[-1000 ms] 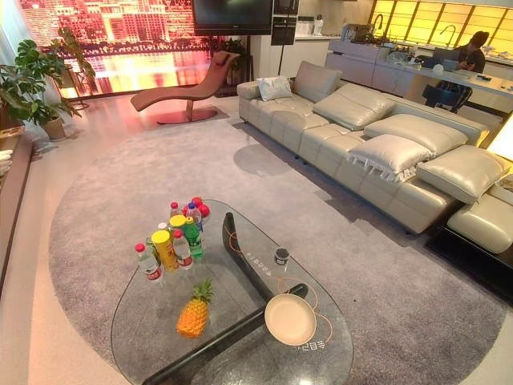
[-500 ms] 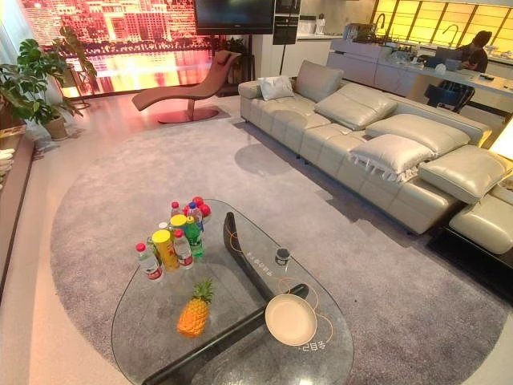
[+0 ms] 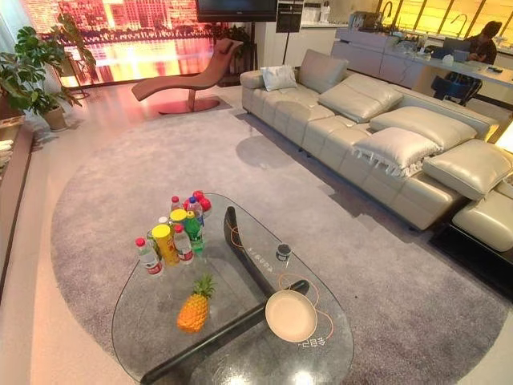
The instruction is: Pick up the fruit to the plate
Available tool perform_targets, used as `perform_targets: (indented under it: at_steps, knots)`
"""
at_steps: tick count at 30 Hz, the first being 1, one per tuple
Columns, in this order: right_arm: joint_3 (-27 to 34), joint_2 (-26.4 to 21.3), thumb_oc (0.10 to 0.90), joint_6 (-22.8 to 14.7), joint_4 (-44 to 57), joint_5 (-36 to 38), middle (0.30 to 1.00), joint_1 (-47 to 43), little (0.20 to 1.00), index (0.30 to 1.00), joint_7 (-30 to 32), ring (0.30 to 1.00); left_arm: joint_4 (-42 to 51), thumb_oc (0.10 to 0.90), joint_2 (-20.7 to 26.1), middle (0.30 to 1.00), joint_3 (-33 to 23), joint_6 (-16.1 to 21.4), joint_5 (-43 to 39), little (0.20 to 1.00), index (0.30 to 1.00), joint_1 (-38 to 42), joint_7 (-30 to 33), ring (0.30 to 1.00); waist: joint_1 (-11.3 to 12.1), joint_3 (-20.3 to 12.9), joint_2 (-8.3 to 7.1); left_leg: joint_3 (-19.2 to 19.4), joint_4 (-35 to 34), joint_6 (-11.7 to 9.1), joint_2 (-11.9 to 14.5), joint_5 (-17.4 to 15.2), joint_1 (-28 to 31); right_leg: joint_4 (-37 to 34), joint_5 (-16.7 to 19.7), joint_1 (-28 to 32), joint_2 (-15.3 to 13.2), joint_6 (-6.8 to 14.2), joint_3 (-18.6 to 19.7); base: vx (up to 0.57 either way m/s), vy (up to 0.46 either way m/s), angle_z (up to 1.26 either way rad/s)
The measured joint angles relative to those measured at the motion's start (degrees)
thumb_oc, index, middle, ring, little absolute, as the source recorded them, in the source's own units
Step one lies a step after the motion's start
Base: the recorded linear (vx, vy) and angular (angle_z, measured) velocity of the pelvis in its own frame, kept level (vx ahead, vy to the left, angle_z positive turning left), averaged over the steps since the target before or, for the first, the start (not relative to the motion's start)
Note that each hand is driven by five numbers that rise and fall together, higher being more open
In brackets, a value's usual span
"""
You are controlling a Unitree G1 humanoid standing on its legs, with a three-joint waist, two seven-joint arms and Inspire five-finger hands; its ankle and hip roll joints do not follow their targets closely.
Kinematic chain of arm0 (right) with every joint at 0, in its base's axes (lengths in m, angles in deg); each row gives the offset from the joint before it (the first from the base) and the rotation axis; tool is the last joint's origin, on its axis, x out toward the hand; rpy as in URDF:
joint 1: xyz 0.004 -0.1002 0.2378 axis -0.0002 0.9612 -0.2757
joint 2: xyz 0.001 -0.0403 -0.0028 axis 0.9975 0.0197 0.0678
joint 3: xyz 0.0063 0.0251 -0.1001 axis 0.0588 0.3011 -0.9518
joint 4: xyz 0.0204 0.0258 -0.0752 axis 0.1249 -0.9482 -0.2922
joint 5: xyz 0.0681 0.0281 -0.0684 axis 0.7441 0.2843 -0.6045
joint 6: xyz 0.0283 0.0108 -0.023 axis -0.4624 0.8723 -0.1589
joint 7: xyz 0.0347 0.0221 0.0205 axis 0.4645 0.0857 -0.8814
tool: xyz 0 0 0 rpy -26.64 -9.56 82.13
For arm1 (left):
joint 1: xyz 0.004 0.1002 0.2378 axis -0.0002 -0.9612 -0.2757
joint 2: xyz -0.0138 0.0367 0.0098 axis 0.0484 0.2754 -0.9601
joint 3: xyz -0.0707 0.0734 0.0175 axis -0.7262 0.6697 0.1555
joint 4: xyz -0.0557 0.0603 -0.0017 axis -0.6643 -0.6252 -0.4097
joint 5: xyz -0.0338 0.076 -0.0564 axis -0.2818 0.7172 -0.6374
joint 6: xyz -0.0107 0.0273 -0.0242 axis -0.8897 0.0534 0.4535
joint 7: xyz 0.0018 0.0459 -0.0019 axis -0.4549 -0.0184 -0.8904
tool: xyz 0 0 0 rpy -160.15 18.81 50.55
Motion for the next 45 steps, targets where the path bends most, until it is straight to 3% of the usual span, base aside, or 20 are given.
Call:
perform_targets:
  at_steps: [10, 15, 22, 30, 31, 35, 36, 38, 40, 42, 45]
  knots:
    - [-0.09, -1.69, 0.8, 0.0, 0.55, 0.02, 0.9, -2.83, 0.9, 0.9, 0.47, 0.9, 7.59, 0.8, 0.02, 0.9, 1.01, 11.15, -0.32, 0.9, 0.9, 1.58, 4.77, 0.9, -0.01, 4.66, 2.3, -0.17, 0.12, -0.95, -0.27, 0.69, -2.44, 0.58, 0.15, -2.56, 0.27, 0.12, 0.06, -0.09, 0.039, -0.01]
    - [-0.24, -1.92, 0.8, -0.22, 1.26, 0.02, 0.9, -5.06, 0.9, 0.9, 2.57, 0.9, 15.12, 0.8, 0.02, 0.9, 3.02, 13.64, -1.33, 0.9, 0.9, 4.88, 6.04, 0.9, 0.0, 8.79, 3.39, -0.6, 0.98, -1.14, -0.14, 0.93, -4.44, 1.21, 0.25, -4.32, 0.55, 0.03, 0.0, -0.1, 0.029, 0.04]
    - [-0.49, -2.2, 0.8, -2.63, 3.98, 0.03, 0.9, -5.31, 0.9, 0.9, 5.84, 0.9, 23.95, 0.8, 0.04, 0.9, 5.08, 16.41, -1.42, 0.9, 0.9, 6.54, 7.12, 0.9, 0.02, 12.43, 3.64, -0.75, 1.11, -1.92, 0.0, 1.45, -6.26, 2.04, 0.24, -6.45, 0.67, 0.02, -0.01, -0.05, 0.013, 0.0]
    - [-1.11, -3.61, 0.8, -3.86, 6.57, 0.07, 0.9, -6.9, 0.9, 0.9, 9.22, 0.9, 38.36, 0.8, 3.16, 0.9, 7.54, 16.29, -4.79, 0.9, 0.9, 7.18, 6.87, 0.9, 0.11, 17.69, 3.03, -0.82, 2.53, -2.09, 0.07, 1.59, -8.44, 4.07, 0.12, -9.02, 0.69, 0.13, 0.08, -0.05, -0.014, 0.0]
    - [-1.56, -3.73, 0.8, -4.42, 7.67, 0.09, 0.9, -7.02, 0.9, 0.9, 9.73, 0.9, 42.33, 0.8, 4.42, 0.9, 7.67, 14.83, -6.42, 0.9, 0.9, 8.13, 6.86, 0.9, 0.12, 18.37, 2.86, -0.86, 3.49, -2.11, 0.14, 1.58, -10.12, 5.61, -0.53, -10.75, 0.67, 0.04, -0.02, -0.03, -0.015, 0.06]
    - [-1.59, -3.75, 0.8, -4.61, 7.87, 0.12, 0.9, -7.31, 0.9, 0.9, 9.95, 0.9, 43.51, 0.8, 4.92, 0.9, 7.68, 14.69, -6.63, 0.9, 0.9, 8.7, 6.85, 0.9, 0.2, 18.85, 2.81, -1.02, 3.91, -2.11, 0.15, 1.58, -10.71, 6.21, -0.66, -11.39, 0.67, 0.02, -0.01, -0.01, -0.003, 0.02]
    - [-2.03, -3.78, 0.8, -5.01, 8.16, 0.26, 0.9, -9.77, 0.9, 0.9, 10.8, 0.9, 48.27, 0.8, 7.79, 0.9, 7.68, 13.19, -8.34, 0.9, 0.9, 12.49, 6.84, 0.9, 0.32, 22.2, 2.47, -1.26, 5.66, -2.05, 0.02, 1.61, -12.19, 10.19, -1.76, -13.95, 0.31, 0.03, 0.12, -0.08, -0.023, 0.01]
    - [-2.35, -4.03, 0.8, -4.99, 9.58, 0.75, 0.9, -9.88, 0.9, 0.9, 11.27, 0.9, 50.04, 0.8, 8.12, 0.9, 7.49, 12.06, -9.14, 0.9, 0.9, 13.67, 6.87, 0.9, 0.3, 23.06, 2.28, -1.34, 6.32, -2.06, -0.19, 1.6, -12.61, 12.63, -2.94, -15.33, -0.05, 0.1, 0.21, -0.09, -0.027, 0.02]
    - [-3.62, -5.11, 0.8, -5.31, 12.52, 2.16, 0.9, -10.1, 0.9, 0.9, 11.61, 0.9, 57.65, 0.8, 9.69, 0.9, 7.61, 9.99, -11.23, 0.9, 0.9, 13.69, 7.16, 0.9, 0.46, 23.92, 2.07, -1.55, 8.43, -2.21, -0.33, 1.44, -16.27, 17.17, -4.63, -19.85, -0.51, -0.32, 0.17, -0.06, -0.014, 0.05]
    - [-3.6, -7.21, 0.8, -5.37, 14.56, 3.57, 0.9, -11.38, 0.9, 0.9, 13.56, 0.9, 63.31, 0.8, 12.63, 0.9, 10.18, 8.07, -11.24, 0.9, 0.9, 16.9, 6.52, 0.9, 1.85, 26.93, 1.35, -1.54, 10.42, -2.08, -0.39, 1.8, -19.38, 23.67, -6.27, -24.91, -0.94, -0.79, 0.76, -0.04, -0.024, -0.03]
    - [-3.58, -7.57, 0.8, -5.17, 16.5, 4.77, 0.9, -11.42, 0.9, 0.9, 14.36, 0.9, 63.93, 0.8, 12.45, 0.9, 10.03, 5.56, -11.28, 0.9, 0.9, 17.42, 6.59, 0.9, 1.73, 27.1, 1.01, -1.41, 11.21, -2.06, -0.5, 1.85, -20.91, 27.63, -7.8, -28.11, -1.24, -1.39, 1.32, -0.01, -0.014, -0.02]
